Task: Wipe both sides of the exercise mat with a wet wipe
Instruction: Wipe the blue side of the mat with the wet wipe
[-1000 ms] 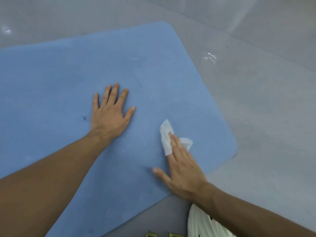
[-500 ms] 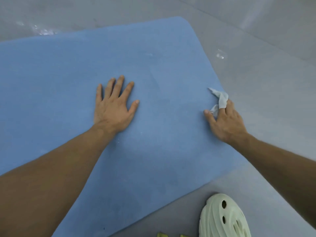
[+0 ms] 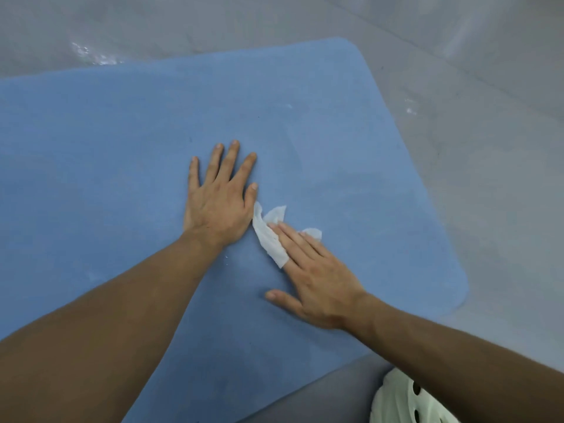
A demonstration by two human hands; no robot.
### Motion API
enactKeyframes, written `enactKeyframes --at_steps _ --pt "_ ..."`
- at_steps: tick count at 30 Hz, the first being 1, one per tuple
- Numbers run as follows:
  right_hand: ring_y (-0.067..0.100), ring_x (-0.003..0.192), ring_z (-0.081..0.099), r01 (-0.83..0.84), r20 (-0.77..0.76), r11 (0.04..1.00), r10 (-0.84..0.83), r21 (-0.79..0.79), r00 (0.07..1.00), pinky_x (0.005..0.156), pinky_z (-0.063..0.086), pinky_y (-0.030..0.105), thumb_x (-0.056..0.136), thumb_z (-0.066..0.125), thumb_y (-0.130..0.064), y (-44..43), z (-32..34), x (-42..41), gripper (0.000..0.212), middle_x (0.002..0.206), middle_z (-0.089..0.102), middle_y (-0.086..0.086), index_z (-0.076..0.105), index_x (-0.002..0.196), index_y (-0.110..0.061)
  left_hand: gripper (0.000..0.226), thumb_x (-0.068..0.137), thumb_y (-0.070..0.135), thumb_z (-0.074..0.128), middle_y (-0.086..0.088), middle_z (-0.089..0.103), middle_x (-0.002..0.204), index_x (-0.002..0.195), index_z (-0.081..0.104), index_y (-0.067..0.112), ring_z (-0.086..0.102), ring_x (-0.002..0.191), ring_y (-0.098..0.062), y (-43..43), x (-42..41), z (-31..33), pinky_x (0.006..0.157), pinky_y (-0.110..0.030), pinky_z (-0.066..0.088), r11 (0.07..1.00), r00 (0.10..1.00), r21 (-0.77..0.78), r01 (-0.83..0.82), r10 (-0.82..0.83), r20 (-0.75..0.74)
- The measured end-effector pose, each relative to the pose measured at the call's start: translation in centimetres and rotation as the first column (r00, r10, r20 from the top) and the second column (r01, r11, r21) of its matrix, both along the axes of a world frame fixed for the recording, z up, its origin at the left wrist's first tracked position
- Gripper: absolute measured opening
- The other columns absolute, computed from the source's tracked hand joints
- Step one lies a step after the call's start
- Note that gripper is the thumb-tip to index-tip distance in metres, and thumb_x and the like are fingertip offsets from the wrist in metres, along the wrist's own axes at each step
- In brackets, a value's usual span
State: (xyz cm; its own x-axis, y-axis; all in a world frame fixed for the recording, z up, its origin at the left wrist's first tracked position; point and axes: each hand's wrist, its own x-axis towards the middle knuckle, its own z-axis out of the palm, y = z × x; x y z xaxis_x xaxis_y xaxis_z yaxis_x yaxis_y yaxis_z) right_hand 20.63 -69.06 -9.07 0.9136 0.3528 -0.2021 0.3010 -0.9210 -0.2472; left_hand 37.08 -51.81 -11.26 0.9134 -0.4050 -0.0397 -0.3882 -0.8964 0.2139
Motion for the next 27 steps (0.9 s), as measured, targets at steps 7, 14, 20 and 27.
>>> enactKeyframes --at_steps 7,14,20,27 --pt "0.029 0.154 0.026 0.608 0.097 0.789 -0.600 -0.090 0.794 0.125 0.022 0.047 0.097 0.021 -0.072 -10.8 -0.7 3.5 0.089 0.166 0.028 0.014 0.017 0.164 -0.013 0.059 0.106 0.048 0.027 0.005 0.008 0.173 0.163 0.022 0.034 0.002 0.160 -0.019 0.0 0.0 -0.1 0.127 -0.054 -0.001 1.000 1.000 -0.009 -0.005 0.005 0.003" --pt "0.028 0.158 0.012 0.659 0.033 0.750 -0.658 -0.058 0.752 0.125 0.022 0.052 0.091 0.021 -0.080 -13.6 -1.0 6.0 0.098 0.170 0.015 0.011 0.005 0.166 -0.019 0.059 0.106 0.049 0.025 0.006 0.005 0.174 0.164 0.019 0.035 -0.001 0.160 -0.019 0.0 0.0 0.0 0.127 -0.053 -0.004 1.000 1.000 0.004 -0.008 0.008 -0.011" --pt "0.025 0.161 0.000 0.405 0.055 0.914 -0.405 0.011 0.912 0.129 0.008 0.039 0.096 0.028 -0.075 -4.1 -1.1 7.4 0.098 0.174 0.006 0.012 0.004 0.166 -0.011 0.060 0.105 0.050 0.028 0.004 0.008 0.174 0.163 0.023 0.034 0.002 0.160 -0.020 0.0 0.1 -0.1 0.127 -0.055 0.000 1.000 1.000 -0.004 -0.010 0.010 0.003" --pt "0.017 0.161 0.000 0.150 0.082 0.987 -0.145 -0.055 0.986 0.130 0.006 0.038 0.101 0.029 -0.072 0.9 -1.2 3.7 0.090 0.174 0.009 0.008 0.010 0.166 -0.012 0.062 0.103 0.050 0.023 0.002 0.013 0.173 0.162 0.027 0.033 0.008 0.159 -0.022 0.1 0.1 -0.3 0.126 -0.056 0.004 1.000 1.000 -0.006 0.004 -0.004 0.025"
